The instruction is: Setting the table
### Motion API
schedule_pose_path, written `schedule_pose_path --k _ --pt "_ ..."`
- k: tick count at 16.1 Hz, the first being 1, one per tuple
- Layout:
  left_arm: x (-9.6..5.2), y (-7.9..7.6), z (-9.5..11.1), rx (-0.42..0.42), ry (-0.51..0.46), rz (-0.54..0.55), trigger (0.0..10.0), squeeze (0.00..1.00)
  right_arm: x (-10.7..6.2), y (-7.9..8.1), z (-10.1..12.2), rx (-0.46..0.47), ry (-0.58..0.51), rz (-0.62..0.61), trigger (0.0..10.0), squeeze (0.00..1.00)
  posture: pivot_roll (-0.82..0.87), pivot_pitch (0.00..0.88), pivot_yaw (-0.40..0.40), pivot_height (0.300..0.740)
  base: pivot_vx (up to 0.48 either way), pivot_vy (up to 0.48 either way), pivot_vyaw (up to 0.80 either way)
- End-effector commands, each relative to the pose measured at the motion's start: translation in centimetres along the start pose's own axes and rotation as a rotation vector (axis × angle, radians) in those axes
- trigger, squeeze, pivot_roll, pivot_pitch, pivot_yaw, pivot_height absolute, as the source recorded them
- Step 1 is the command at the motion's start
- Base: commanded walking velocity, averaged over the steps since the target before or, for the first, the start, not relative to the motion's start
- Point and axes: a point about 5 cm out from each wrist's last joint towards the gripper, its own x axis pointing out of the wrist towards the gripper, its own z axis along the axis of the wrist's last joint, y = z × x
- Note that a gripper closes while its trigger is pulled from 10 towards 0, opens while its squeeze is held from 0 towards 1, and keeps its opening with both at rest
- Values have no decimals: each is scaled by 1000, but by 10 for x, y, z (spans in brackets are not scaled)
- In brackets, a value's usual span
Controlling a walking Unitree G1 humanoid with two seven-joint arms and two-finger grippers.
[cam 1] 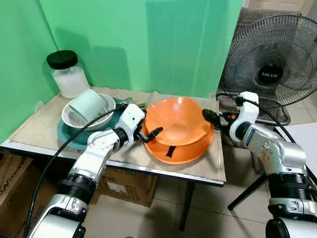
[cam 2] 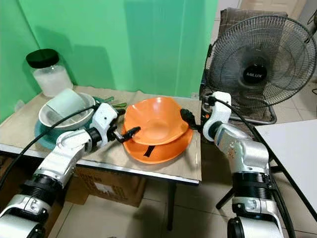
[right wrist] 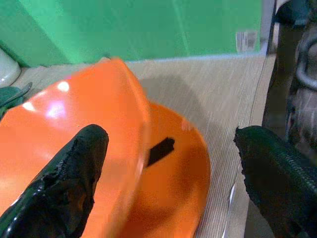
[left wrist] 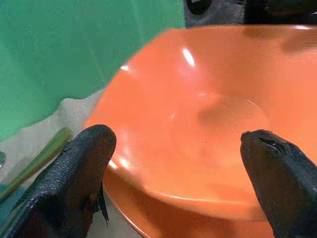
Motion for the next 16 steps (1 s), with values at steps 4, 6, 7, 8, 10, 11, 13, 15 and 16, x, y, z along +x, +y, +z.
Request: schedule_pose_path --k 4,6,7,8,10,11,13,15,16 --pt "-3 -4 -11 27 50 -28 10000 0 1 8 2 161 52 136 10000 0 -86 0 30 740 0 0 0" --pt "-3 -5 -11 37 49 -34 10000 0 2 15 0 225 75 208 10000 0 -85 0 25 740 0 0 0" --pt "-3 -6 -11 40 48 -35 10000 0 2 18 0 230 82 228 10000 0 -84 0 22 740 0 0 0" --pt "-3 -6 -11 43 45 -35 10000 0 4 20 -4 202 105 227 10000 0 -84 0 18 740 0 0 0" --pt "-2 -6 -10 46 43 -35 10000 0 8 23 -8 195 126 220 10000 0 -84 0 16 740 0 0 0" --pt "-2 -6 -10 48 41 -36 10000 0 10 24 -10 216 142 207 10000 0 -82 0 15 740 0 0 0" --pt "-1 -6 -9 52 39 -36 10000 0 16 24 -17 259 167 165 745 0 -78 0 11 740 0 0 0" --pt "-1 -7 -9 54 36 -35 10000 0 17 25 -18 301 158 177 0 0 -75 0 8 740 0 0 0" --pt "-1 -7 -9 54 36 -35 10000 0 17 26 -18 310 154 181 0 0 -74 0 7 740 0 0 0"
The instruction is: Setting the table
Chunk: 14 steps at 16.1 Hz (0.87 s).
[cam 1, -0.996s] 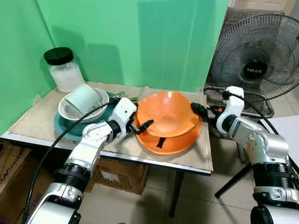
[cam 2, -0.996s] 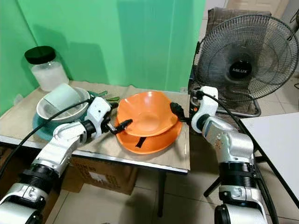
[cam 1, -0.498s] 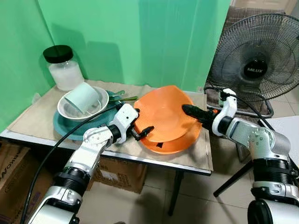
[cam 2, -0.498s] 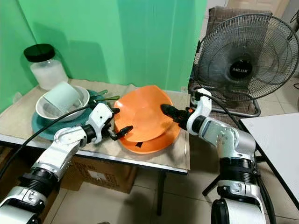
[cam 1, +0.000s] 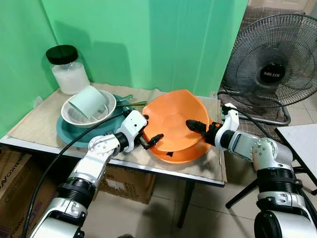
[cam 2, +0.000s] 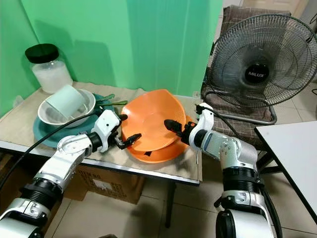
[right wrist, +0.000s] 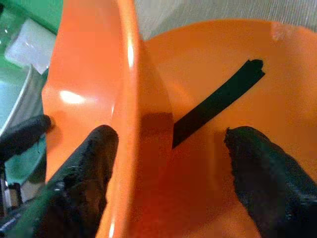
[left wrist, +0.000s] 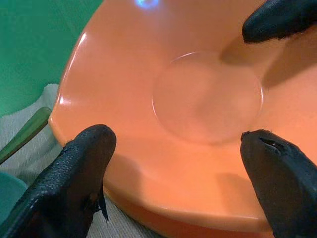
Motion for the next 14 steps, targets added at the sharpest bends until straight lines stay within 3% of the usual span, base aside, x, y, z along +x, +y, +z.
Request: schedule_pose_path --k 1,14 --pt "1 -1 -1 12 15 -5 10000 0 1 7 9 28 -27 34 0 0 -73 0 7 740 0 0 0" --pt "1 2 -2 27 25 -4 10000 0 3 10 9 46 -45 54 0 0 -71 0 10 740 0 0 0"
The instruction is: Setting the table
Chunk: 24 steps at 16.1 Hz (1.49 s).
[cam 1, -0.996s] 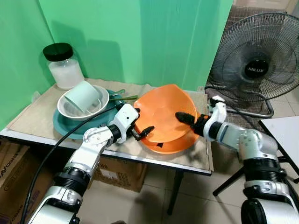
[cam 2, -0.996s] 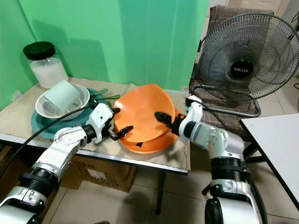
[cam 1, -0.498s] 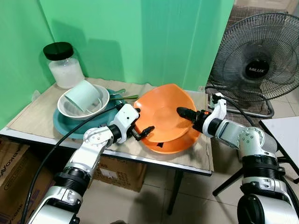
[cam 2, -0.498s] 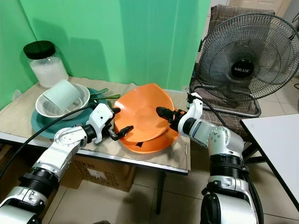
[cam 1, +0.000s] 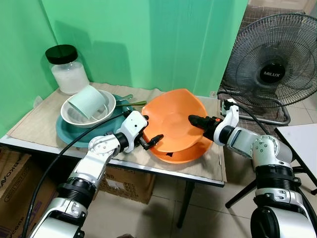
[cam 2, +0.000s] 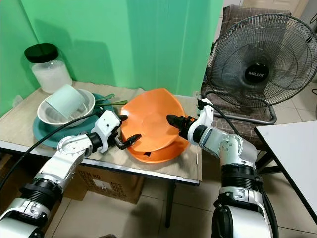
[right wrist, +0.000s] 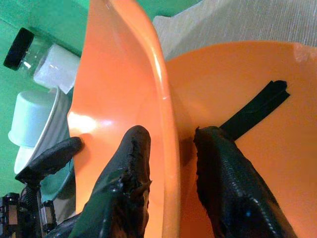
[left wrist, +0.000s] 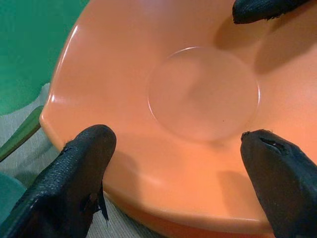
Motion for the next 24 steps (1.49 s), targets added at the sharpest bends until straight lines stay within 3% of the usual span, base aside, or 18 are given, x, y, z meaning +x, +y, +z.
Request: schedule_pose_path --k 1,7,13,14,15,17,21,22,23,24 --pt "1 2 -1 17 20 -2 10000 0 1 1 2 0 -8 3 0 0 -72 0 11 740 0 0 0" --pt "1 8 9 33 -26 38 10000 0 0 2 6 10 -36 11 0 0 -70 0 17 740 0 0 0" --pt "-18 18 64 -21 -269 137 10000 0 -21 14 26 -37 -177 41 0 0 -61 0 26 740 0 0 0" --pt "-30 16 77 -20 -305 171 10000 0 -38 22 35 -125 -270 39 0 0 -60 0 30 740 0 0 0" --pt "-32 16 79 -19 -309 179 10000 0 -41 23 37 -144 -287 37 0 0 -60 0 30 740 0 0 0" --pt "-45 10 81 -15 -291 227 10000 0 -61 43 40 -247 -418 76 0 0 -60 0 43 740 0 0 0" --pt "-71 -4 79 5 -242 365 10000 0 -92 73 18 -523 -550 23 0 0 -67 0 50 740 0 0 0" --pt "-78 -8 80 9 -224 431 10000 0 -97 78 8 -610 -550 -3 3490 0 -72 0 55 740 0 0 0" --pt "-82 -12 78 24 -202 447 10000 0 -100 76 5 -625 -571 -51 10000 0 -75 0 57 740 0 0 0" --pt "-83 -14 78 20 -195 453 10000 0 -101 76 4 -614 -585 -63 10000 0 -75 0 57 740 0 0 0"
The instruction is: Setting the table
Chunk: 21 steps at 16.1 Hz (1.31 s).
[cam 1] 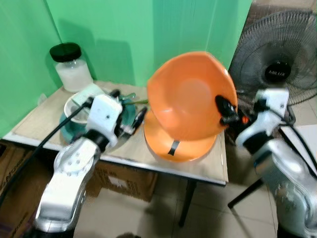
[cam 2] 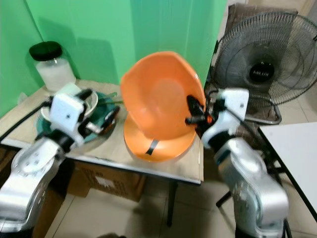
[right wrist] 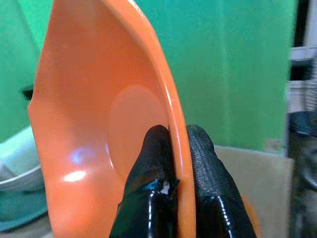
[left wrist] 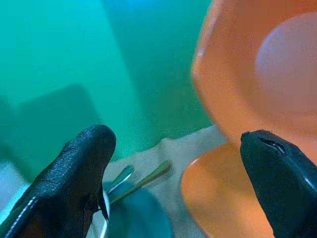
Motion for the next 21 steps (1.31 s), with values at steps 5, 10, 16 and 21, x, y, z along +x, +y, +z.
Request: schedule_pose_path --k 5,10,16,21 --pt "-6 -11 -4 -41 50 164 10000 0 -4 0 4 -140 -89 -165 10000 0 -73 0 49 740 0 0 -314" --pt "-7 -10 -4 -62 58 192 10000 0 -2 2 2 -137 -96 -196 10000 0 -71 0 46 740 0 0 -798" --pt "-6 -8 -4 -115 58 236 10000 0 5 2 -1 -163 -87 -201 10000 0 -63 0 37 740 0 0 -800" --pt "-11 -8 -8 -135 83 256 10000 0 8 1 -7 -165 -46 -189 10000 0 -50 0 14 740 0 0 -800"
